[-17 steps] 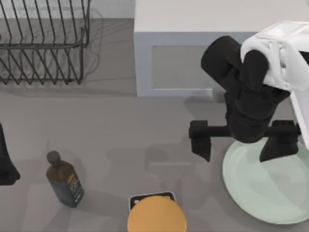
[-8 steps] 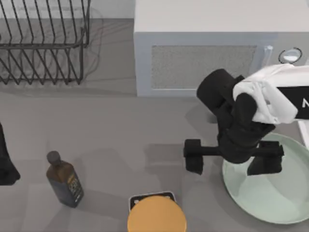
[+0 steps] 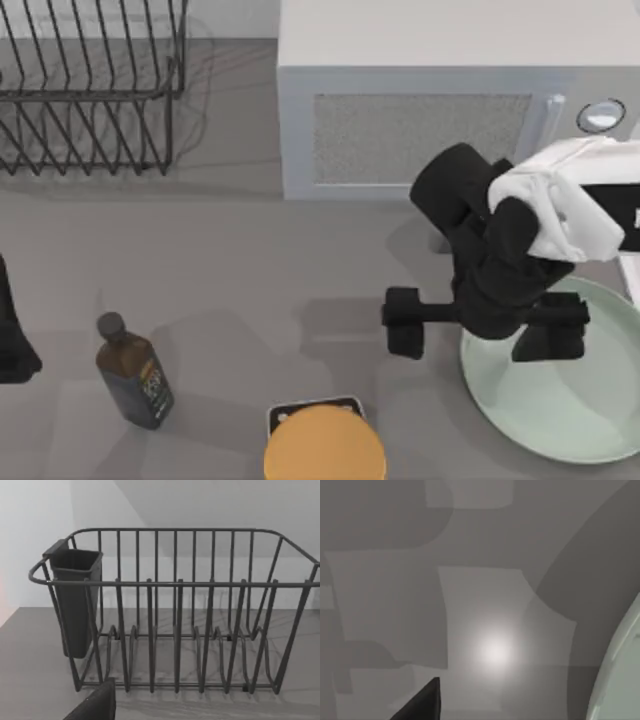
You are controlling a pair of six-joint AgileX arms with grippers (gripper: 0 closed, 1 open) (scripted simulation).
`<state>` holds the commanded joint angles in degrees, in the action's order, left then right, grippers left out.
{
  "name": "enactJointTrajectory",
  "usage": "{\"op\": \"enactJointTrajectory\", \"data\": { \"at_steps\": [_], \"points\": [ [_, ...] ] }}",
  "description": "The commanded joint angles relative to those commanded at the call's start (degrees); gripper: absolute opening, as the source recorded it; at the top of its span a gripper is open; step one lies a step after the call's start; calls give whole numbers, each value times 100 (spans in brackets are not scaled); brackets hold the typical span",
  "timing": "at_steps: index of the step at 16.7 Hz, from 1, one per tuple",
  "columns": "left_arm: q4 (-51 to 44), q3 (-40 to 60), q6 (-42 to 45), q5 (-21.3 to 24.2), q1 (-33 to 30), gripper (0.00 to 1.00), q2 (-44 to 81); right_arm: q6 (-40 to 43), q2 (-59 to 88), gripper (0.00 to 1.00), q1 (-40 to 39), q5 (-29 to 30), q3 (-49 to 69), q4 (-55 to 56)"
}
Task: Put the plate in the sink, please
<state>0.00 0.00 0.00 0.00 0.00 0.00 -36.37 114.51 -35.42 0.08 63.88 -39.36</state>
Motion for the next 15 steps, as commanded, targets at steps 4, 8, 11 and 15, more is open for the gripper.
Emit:
{"op": "enactJointTrajectory", "data": {
  "at_steps": [4, 8, 11, 15],
  "points": [
    [0, 0, 0, 0, 0, 100, 0, 0, 0, 55, 0, 0, 0, 0],
    [0, 0, 0, 0, 0, 100, 0, 0, 0, 25, 0, 0, 0, 0],
    [0, 0, 0, 0, 0, 100, 0, 0, 0, 2, 0, 0, 0, 0],
    [0, 0, 0, 0, 0, 100, 0, 0, 0, 0, 0, 0, 0, 0]
  ]
}}
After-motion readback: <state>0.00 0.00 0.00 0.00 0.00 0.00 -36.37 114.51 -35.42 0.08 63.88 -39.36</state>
